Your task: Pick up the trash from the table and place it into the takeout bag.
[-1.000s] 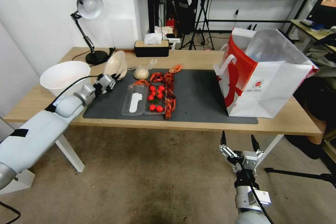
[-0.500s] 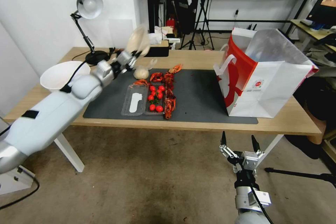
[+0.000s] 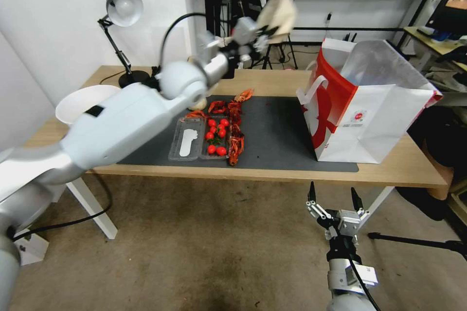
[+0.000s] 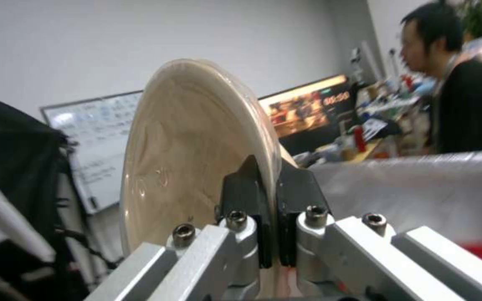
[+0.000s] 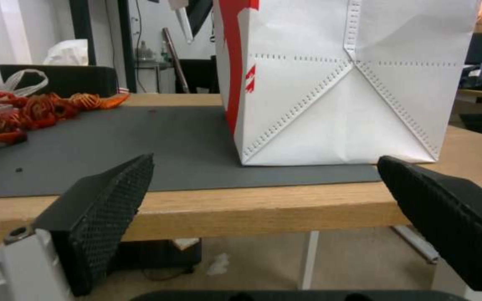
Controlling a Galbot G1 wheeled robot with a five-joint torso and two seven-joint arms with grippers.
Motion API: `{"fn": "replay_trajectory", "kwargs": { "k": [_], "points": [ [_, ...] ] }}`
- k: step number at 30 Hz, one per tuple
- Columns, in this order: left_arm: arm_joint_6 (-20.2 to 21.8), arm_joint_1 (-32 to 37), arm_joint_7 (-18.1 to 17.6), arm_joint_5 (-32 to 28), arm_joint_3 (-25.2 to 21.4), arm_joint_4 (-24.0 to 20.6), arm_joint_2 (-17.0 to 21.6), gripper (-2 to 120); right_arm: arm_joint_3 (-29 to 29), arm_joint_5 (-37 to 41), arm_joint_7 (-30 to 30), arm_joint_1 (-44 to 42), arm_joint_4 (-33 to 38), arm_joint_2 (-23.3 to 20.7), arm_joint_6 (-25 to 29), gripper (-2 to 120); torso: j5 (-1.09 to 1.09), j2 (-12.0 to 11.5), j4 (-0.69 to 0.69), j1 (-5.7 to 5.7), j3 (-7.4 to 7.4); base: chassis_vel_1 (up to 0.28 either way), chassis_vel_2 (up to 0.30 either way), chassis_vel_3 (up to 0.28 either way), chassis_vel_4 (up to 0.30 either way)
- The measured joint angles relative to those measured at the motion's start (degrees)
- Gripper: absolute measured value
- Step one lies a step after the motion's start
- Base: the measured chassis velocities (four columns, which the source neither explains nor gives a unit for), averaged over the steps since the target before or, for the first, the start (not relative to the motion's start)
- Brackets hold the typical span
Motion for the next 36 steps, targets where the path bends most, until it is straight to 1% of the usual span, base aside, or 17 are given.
{"fn": "replay_trajectory", "kwargs": {
  "k": [1,4,5,7,8,10,12,15,19,21,22,24,28,30,33,34,36],
  "points": [
    [0.0,0.0,0.0,0.0,0.0,0.0,0.0,1,0.0,0.0,0.0,0.0,0.0,0.0,0.0,100,0.0,0.0,0.0,0.0,0.0,0.0,0.0,0.0,0.0],
    [0.9,-1.42,-1.33,-3.92,1.27,-0.9,-3.12,1,0.3,-0.05,0.05,0.0,0.28,-0.01,-0.11,100,0.01,0.0,0.0,0.0,-0.01,0.0,0.0,0.0,0.0],
    [0.9,-1.42,-1.33,-3.92,1.27,-0.9,-3.12,1,0.3,-0.05,0.05,0.0,0.28,-0.01,-0.11,100,0.01,0.0,0.0,0.0,-0.01,0.0,0.0,0.0,0.0],
    [1.13,-2.69,-2.14,-6.08,2.36,-0.69,-6.05,1,0.39,-0.06,0.07,0.04,0.3,-0.11,-0.18,100,0.0,0.0,0.01,-0.01,-0.01,0.0,0.0,0.0,0.0],
    [1.13,-2.69,-2.14,-6.08,2.36,-0.69,-6.05,1,0.39,-0.06,0.07,0.04,0.3,-0.11,-0.18,100,0.0,0.0,0.01,-0.01,-0.01,0.0,0.0,0.0,0.0],
    [1.17,-3.67,-2.69,-7.45,3.3,0.4,-9.47,1,0.43,-0.06,0.11,0.24,0.26,-0.15,-0.23,100,0.0,0.0,0.0,-0.01,-0.01,0.0,0.0,0.0,0.0],
    [1.17,-3.88,-2.82,-7.81,3.54,0.9,-10.54,1,0.44,-0.06,0.13,0.28,0.24,-0.13,-0.23,100,0.01,0.0,0.0,-0.01,-0.01,0.0,0.0,0.0,0.0],
    [1.13,-4.29,-3.05,-8.83,4.68,3.55,-15.31,1,0.46,-0.06,0.16,0.37,0.17,-0.02,-0.24,100,0.01,0.0,-0.01,-0.01,-0.01,0.0,0.0,0.0,0.0],
    [0.96,-4.28,-3.0,-8.83,5.29,5.42,-17.62,1,0.51,-0.06,0.19,0.38,0.15,0.04,-0.25,100,0.0,0.0,0.0,-0.01,0.0,0.0,0.0,0.0,0.0],
    [0.48,-3.94,-2.77,-8.56,6.01,8.66,-20.91,1,0.64,-0.03,0.26,0.38,0.17,0.17,-0.25,100,0.01,0.0,-0.02,-0.01,0.0,0.0,0.0,0.0,0.0],
    [0.48,-3.94,-2.77,-8.56,6.01,8.66,-20.91,1,0.64,-0.03,0.26,0.38,0.17,0.17,-0.25,100,0.01,0.0,-0.02,-0.01,0.0,0.0,0.0,0.0,0.0],
    [0.09,-3.63,-2.41,-7.83,6.68,11.99,-23.44,1,0.78,0.01,0.33,0.35,0.42,0.25,-0.25,100,0.0,0.0,-0.01,-0.01,-0.01,0.0,0.0,0.0,0.0],
    [-0.33,-2.96,-2.27,-7.09,7.57,14.94,-25.07,1,0.92,0.08,0.42,0.3,0.5,0.3,-0.2,100,0.0,0.0,0.0,-0.01,-0.01,0.0,0.0,0.0,0.0],
    [-0.48,-2.64,-2.31,-6.95,7.78,15.45,-25.32,4,0.98,0.09,0.45,0.27,0.5,0.31,-0.18,100,0.0,0.0,0.0,0.0,0.0,0.0,0.0,0.0,0.0],
    [-0.62,-1.86,-2.49,-6.57,7.95,16.26,-25.61,15,1.03,0.13,0.53,0.23,0.51,0.33,-0.13,100,-0.01,0.0,0.0,0.0,0.0,0.0,0.0,0.0,0.0],
    [-0.62,-1.86,-2.49,-6.57,7.95,16.26,-25.61,15,1.03,0.13,0.53,0.23,0.51,0.33,-0.13,100,-0.01,0.0,0.0,0.0,0.0,0.0,0.0,0.0,0.0],
    [-0.6,-1.49,-2.61,-6.2,7.95,16.34,-25.41,25,1.06,0.14,0.55,0.23,0.53,0.29,-0.12,100,-0.01,0.0,0.0,-0.01,0.0,0.0,0.0,0.0,0.0]
  ]
}}
